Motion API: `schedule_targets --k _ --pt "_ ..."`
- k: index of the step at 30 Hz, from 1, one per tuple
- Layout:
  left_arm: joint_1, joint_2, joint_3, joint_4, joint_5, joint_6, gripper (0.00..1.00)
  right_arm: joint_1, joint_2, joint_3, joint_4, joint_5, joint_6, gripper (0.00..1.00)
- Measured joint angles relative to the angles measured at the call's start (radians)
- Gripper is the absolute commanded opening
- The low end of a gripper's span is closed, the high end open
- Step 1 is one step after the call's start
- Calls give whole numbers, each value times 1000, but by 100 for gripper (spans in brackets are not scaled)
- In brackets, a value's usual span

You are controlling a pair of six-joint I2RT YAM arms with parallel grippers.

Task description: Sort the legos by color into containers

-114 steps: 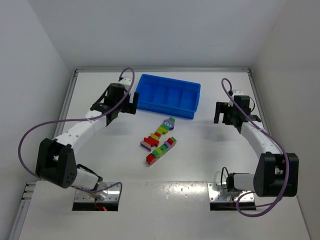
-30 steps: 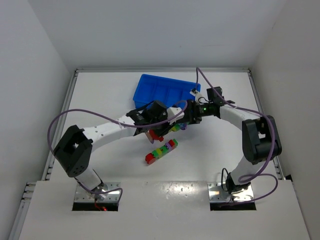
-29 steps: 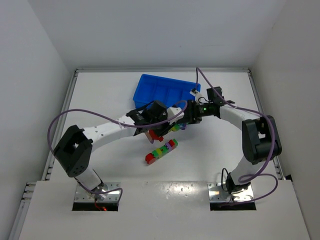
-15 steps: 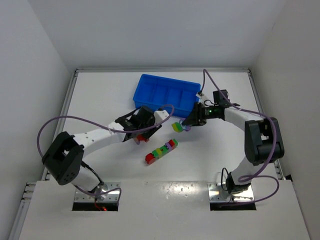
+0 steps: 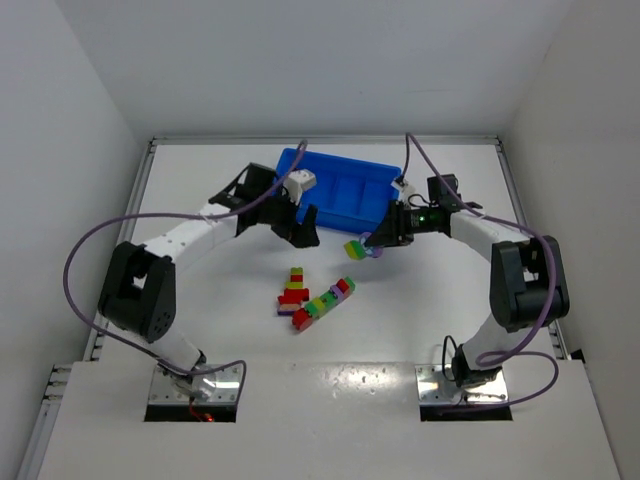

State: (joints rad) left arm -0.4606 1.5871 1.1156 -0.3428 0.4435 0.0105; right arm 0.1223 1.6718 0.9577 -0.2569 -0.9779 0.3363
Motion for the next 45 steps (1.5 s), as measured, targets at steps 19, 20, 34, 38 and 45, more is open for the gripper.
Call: schedule_targets --k 19,20,34,38,45 --pt "68 267 226 7 767 -136 87 85 -14 36 47 -213 -66 0" --pt "63 272 234 8 781 -138 87 88 -12 42 49 -213 -66 0" --pt "52 300 241 8 843 -152 0 109 55 118 107 -252 -45 0" --pt "58 298 226 -13 806 -108 0 91 55 118 87 -247 -68 0" --pt "85 286 150 -167 631 68 0 7 14 33 7 -180 -159 0"
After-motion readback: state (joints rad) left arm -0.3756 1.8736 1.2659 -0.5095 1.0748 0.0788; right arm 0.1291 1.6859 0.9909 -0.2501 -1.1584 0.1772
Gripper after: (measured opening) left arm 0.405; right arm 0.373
